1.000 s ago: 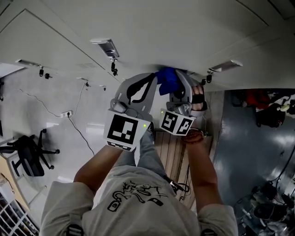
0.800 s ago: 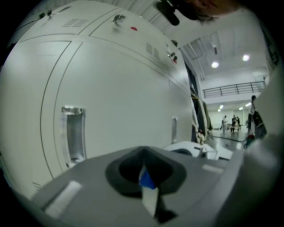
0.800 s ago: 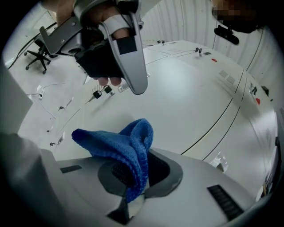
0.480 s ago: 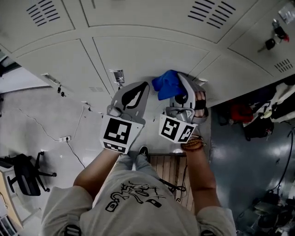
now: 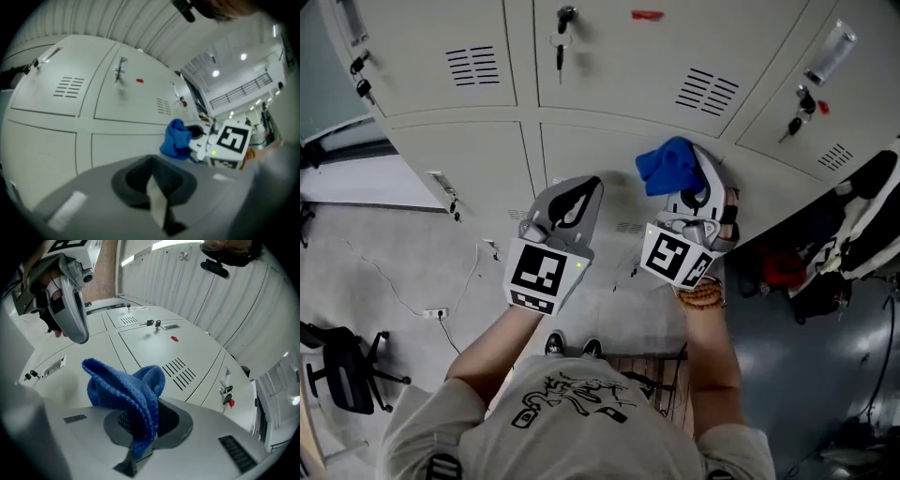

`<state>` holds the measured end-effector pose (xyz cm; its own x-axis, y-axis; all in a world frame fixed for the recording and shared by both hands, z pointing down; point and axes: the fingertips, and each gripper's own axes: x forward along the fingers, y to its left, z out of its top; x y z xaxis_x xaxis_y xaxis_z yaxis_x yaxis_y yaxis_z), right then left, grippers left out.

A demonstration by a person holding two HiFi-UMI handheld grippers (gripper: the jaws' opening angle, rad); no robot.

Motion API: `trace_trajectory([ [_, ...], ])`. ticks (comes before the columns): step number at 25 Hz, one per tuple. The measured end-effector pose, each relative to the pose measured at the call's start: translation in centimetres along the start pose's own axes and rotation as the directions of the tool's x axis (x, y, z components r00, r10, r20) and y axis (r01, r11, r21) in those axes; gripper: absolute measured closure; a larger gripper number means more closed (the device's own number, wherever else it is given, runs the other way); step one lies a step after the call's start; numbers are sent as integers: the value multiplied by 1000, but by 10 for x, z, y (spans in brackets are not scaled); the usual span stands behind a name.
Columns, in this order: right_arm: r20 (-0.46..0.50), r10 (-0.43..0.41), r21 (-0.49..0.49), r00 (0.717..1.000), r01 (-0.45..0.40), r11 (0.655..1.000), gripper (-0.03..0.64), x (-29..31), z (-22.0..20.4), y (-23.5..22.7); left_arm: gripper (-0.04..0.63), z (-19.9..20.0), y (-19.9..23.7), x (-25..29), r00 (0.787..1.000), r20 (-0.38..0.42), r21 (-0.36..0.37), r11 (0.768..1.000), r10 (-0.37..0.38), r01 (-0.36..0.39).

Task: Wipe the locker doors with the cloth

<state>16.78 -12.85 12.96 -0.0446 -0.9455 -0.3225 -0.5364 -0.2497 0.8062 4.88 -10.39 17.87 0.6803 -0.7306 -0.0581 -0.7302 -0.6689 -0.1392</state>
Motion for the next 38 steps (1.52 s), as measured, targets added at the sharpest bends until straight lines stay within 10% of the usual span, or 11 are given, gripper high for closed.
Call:
trace_trajectory([
  [8, -47, 239, 284, 970, -216, 934, 588, -21, -8, 105, 592, -49, 16, -44, 995, -96, -59, 997, 41, -47],
  [14, 158, 367, 770, 917, -347, 535, 588, -62, 50, 83, 592, -42, 20, -70, 996, -77, -128, 990, 49, -59],
  [17, 203, 371, 833, 906, -359, 421, 588, -79, 65, 74, 592, -33, 15, -73, 998, -53, -139, 989, 43, -50],
  [38, 181, 351, 876, 919, -313, 367, 588, -90, 51, 73, 592, -29, -1, -53, 999, -39, -135, 991, -18, 13],
])
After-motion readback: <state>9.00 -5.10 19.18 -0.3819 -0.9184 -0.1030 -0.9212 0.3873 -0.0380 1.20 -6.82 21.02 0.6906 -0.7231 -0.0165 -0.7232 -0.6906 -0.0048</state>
